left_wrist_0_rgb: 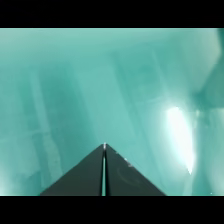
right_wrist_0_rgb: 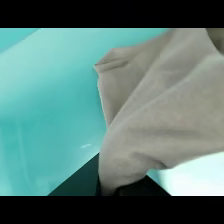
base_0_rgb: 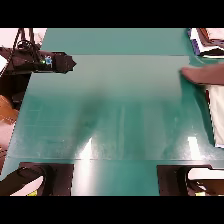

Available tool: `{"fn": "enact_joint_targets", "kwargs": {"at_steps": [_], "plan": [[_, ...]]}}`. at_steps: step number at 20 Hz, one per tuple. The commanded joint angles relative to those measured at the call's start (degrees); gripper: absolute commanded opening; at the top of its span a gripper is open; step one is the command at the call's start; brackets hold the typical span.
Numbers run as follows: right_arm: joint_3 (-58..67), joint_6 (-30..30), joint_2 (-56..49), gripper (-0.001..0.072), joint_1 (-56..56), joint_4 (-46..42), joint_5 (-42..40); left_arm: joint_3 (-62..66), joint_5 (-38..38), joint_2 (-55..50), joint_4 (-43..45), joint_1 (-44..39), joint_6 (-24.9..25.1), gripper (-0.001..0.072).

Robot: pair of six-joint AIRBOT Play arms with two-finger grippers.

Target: Fold the shirts.

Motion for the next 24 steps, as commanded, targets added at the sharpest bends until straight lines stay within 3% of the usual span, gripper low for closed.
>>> {"fn": "enact_joint_targets", "kwargs": {"at_steps": [1,4,13,24], "plan": [[0.1,0.7,0.4,0.0019,-8.5,2.5,-2.9,0.0,2.1,0.0,-1.0,-0.2,-0.3,0.0029],[1.4,0.6,0.4,0.0019,-10.0,8.7,-4.6,0.0,2.1,0.0,-1.0,-0.2,-0.7,0.003],[16.1,1.8,2.1,0.0018,-12.7,6.3,3.0,0.0,0.4,0.0,-1.0,-0.2,-1.6,0.003],[-17.5,2.6,21.2,0.0022,-28.0,-16.4,10.1,0.0,-0.1,0.0,-1.0,-0.2,0.4,0.003]]}}
